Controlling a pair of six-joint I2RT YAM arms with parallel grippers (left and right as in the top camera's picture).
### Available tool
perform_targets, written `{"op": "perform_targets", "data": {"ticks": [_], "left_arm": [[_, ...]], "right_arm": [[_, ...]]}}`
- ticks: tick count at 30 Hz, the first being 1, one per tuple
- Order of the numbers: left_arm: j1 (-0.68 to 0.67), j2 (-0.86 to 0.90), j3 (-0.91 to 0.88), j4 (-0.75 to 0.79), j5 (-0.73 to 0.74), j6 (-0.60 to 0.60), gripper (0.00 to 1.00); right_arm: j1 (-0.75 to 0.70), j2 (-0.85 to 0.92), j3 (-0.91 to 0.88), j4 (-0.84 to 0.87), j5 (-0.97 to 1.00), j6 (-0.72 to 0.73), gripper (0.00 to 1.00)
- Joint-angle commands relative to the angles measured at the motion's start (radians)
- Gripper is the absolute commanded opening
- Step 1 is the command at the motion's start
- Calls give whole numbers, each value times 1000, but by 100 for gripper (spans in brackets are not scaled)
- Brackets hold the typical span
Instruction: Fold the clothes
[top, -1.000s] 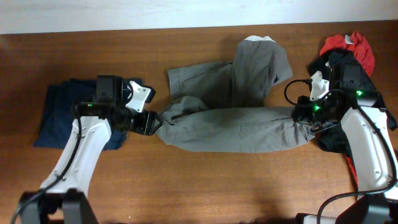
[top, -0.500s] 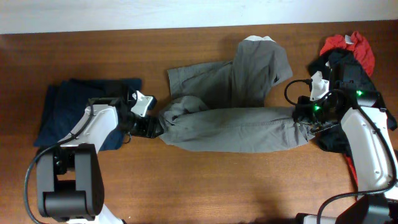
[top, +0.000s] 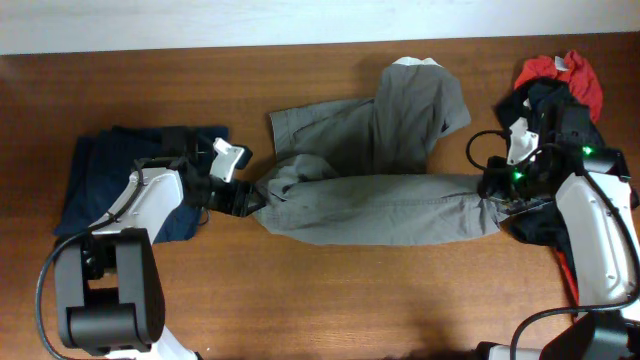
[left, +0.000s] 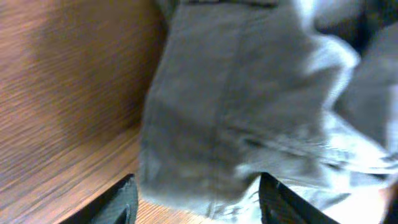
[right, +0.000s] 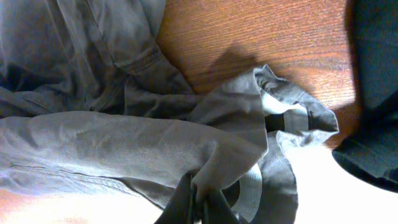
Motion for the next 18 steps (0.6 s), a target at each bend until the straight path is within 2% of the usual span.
{"op": "perform_targets", "data": {"ticks": [1, 5, 8, 18], "left_arm": [[0, 22, -7, 3, 99, 63, 60], [0, 23, -7, -29, 90, 95, 60], [3, 23, -7, -58, 27, 105, 59], [4, 24, -7, -56, 6, 105, 61]], "right_arm": [[-9, -18, 24, 0, 16, -11, 4], [-10, -18, 29, 4, 20, -23, 4], [-19, -18, 43, 3, 23, -27, 4], [-138, -18, 66, -16, -32, -8, 4]]}}
